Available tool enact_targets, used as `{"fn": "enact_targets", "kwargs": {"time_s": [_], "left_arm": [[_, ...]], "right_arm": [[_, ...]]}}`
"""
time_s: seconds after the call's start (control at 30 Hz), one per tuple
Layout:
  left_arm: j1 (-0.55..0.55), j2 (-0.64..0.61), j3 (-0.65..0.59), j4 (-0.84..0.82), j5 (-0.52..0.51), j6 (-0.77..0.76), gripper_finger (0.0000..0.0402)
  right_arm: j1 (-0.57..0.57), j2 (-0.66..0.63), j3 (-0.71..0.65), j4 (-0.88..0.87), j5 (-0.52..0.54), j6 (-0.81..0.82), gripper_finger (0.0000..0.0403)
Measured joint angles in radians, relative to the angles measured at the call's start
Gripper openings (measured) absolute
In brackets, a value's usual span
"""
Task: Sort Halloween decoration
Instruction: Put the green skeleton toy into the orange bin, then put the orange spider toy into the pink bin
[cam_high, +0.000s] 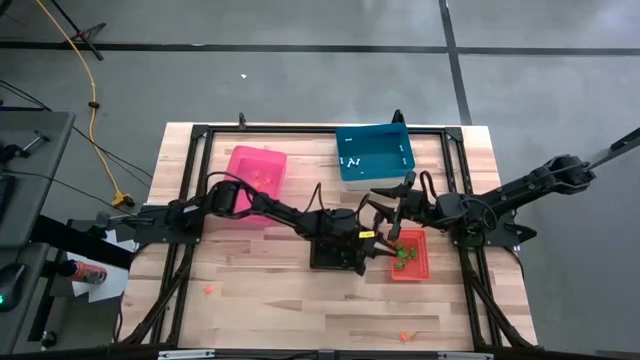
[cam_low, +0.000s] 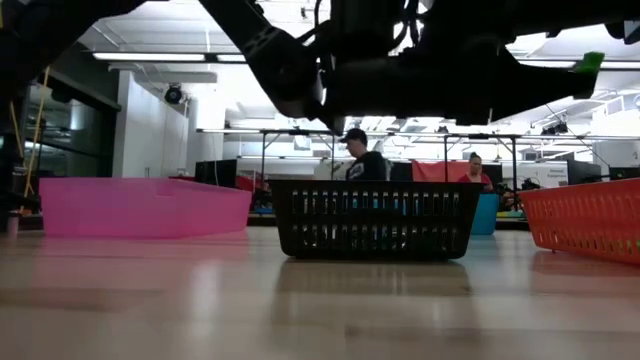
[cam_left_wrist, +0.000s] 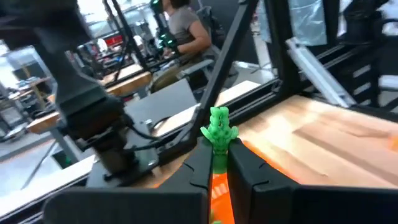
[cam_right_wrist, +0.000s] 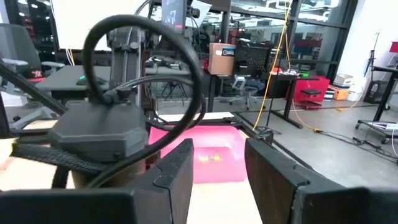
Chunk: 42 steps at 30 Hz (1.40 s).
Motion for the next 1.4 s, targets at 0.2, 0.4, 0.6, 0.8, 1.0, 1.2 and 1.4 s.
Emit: {"fn": "enact_targets", "kwargs": {"time_s": [0.2,0.4,0.6,0.8,1.0,1.2,1.4], "left_arm": [[0.022,0.002,0.009,-0.007,-0.035,-0.003,0.0025],[0.03,0.002,0.009,-0.014,-0.034,-0.004,0.0048],[0.026,0.002,0.009,-0.03,-0.019,0.023,0.01],[0.027,0.002,0.009,-0.029,-0.035,0.022,0.0161],[0.021,-0.056,0.008,-0.21,-0.038,-0.021,0.0189],[0.014,-0.224,0.009,-0.8,-0.032,-0.087,0.0184],[0.006,-0.401,-0.206,-0.894,0.049,-0.173,0.0163]], "right_arm": [[0.0,0.0,0.0,-0.002,0.0,0.0,0.0139],[0.0,0.0,0.0,-0.003,0.0,0.0,0.0139],[0.0,0.0,0.0,-0.003,0.0,0.003,0.0139],[0.0,0.0,0.0,-0.003,0.0,0.003,0.0139],[0.0,0.0,0.0,-0.023,0.0,0.003,0.0139],[0.0,0.0,0.0,-0.037,0.0,0.013,0.0139],[0.005,0.0,0.0,-0.03,0.0,0.019,0.0139]]}}
